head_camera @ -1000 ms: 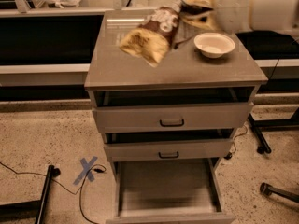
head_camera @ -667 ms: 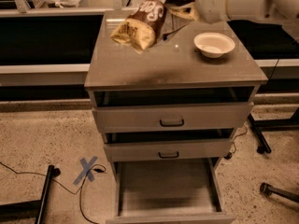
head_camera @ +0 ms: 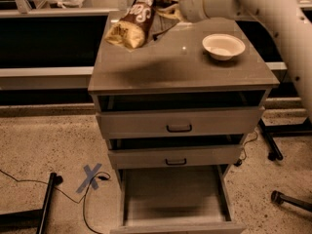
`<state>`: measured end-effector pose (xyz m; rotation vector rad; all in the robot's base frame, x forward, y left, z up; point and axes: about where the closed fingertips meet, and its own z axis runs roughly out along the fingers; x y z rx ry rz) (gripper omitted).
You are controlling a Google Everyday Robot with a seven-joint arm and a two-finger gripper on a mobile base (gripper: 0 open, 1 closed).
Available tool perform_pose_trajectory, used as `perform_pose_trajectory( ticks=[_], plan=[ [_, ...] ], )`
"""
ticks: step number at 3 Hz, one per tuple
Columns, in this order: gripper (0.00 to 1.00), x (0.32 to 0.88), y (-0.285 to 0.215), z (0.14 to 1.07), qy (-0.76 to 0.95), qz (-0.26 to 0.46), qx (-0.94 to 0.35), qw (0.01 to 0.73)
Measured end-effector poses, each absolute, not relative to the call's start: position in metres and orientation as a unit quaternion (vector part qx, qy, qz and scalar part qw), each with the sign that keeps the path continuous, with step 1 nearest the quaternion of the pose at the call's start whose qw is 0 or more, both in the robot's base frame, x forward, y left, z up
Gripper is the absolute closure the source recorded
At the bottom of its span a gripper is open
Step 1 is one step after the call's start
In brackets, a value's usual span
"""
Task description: Pick brown chip bag from bottom drawer and place on counter
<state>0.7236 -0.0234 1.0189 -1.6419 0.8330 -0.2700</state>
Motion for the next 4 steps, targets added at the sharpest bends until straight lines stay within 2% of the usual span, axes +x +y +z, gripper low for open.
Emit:
perform_pose_trajectory(
  ticks=[2, 4],
  plan=[
    [1.0, 0.782, -0.01, 0.981, 0.349, -0.076, -0.705, 0.612],
    [1.0, 0.81, -0.019, 0.947, 0.347, -0.066, -0.709, 0.611]
  ],
)
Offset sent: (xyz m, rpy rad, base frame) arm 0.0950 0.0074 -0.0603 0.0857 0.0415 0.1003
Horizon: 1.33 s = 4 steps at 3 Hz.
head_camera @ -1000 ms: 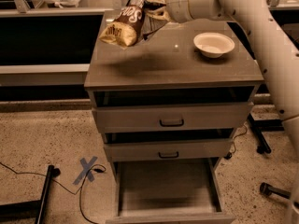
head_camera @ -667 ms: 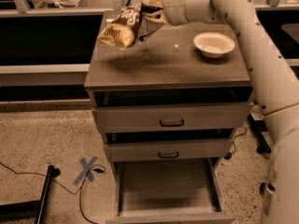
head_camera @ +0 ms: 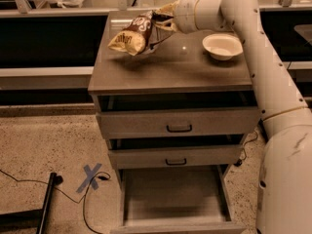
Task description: Pick brown chip bag from bottom drawer and place on counter
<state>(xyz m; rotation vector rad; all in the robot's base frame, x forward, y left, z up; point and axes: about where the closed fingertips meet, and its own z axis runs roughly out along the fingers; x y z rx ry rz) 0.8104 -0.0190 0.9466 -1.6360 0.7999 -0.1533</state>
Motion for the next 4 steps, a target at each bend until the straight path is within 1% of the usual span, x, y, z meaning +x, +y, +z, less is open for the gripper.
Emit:
perform_pose_trajectory(
  ticks=[1, 4],
  plan=[
    [0.73, 0.81, -0.013, 0.945, 0.345, -0.063, -0.71, 0.611],
    [0.04, 0.81, -0.003, 0.941, 0.341, -0.056, -0.713, 0.61]
  ],
)
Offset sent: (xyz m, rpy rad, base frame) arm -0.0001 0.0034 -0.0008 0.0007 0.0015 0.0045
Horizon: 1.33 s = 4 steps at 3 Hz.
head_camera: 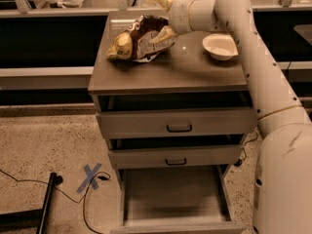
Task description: Pick brown chip bag from bottom drawer and place on counter
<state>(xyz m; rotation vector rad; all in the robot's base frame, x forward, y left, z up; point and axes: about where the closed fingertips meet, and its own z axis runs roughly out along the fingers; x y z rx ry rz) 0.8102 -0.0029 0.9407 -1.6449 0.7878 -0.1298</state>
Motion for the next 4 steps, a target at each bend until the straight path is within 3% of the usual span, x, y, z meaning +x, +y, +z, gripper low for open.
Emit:
perform_pose_trajectory(
  ticks=[3, 4],
  plan=[
    [0.0, 0.759, -0.079, 1.013, 0.356, -0.109, -0.691, 0.62],
    [0.0, 0.758, -0.084, 1.014, 0.358, -0.111, -0.689, 0.62]
  ],
)
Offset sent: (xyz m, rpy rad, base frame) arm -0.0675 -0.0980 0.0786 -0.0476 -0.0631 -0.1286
